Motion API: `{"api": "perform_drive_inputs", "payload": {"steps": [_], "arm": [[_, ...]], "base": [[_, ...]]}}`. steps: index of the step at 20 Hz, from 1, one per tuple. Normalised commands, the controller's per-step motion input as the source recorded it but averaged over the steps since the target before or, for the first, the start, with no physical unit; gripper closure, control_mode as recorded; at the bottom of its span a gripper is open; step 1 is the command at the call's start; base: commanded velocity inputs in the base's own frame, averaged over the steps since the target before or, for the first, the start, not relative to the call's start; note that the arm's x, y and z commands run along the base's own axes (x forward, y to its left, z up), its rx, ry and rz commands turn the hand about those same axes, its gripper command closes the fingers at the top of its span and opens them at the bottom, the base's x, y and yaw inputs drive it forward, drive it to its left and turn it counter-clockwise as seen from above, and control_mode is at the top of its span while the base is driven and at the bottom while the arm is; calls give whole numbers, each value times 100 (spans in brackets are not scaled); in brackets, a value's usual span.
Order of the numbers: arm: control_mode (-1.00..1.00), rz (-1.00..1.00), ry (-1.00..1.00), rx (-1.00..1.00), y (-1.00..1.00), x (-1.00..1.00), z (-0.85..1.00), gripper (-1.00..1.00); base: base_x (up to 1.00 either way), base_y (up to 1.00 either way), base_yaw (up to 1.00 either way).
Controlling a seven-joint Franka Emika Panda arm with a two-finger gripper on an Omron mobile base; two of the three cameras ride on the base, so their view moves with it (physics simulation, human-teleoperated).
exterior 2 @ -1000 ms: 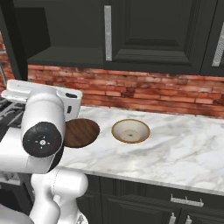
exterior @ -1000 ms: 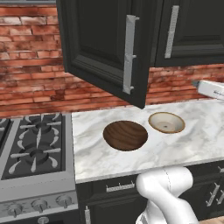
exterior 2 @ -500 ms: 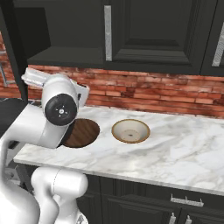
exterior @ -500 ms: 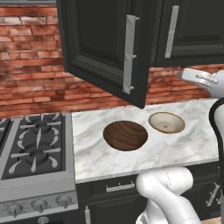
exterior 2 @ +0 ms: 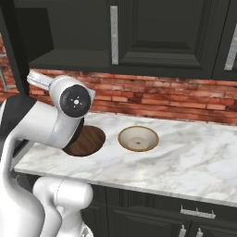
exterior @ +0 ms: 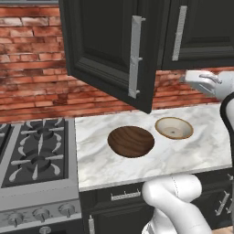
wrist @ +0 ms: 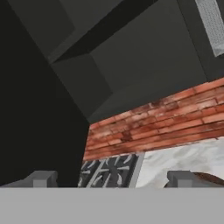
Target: Open the cabinet. Pick the bowls from the counter and place them in the cabinet. Then close the cabinet.
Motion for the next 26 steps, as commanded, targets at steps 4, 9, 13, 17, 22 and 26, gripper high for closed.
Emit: {"api": "perform_drive_inputs", "payload": {"steps": [4, 9, 13, 17, 22, 26], "arm": [[-100, 0, 0, 0, 41, 20, -36, -100], [-100, 0, 0, 0, 21, 34, -10, -100], [-100, 0, 7, 1, 10, 62, -1, -100], [-100, 0, 16, 2, 14, 69, -16, -100], [-100, 0, 23, 8, 22, 49, -34, -100], [-100, 0, 15, 5, 28, 27, -32, -100]], "base": [[0, 0, 0], [0, 0, 0], [0, 0, 0], [0, 0, 0], [0, 0, 0], [0, 0, 0]]}}
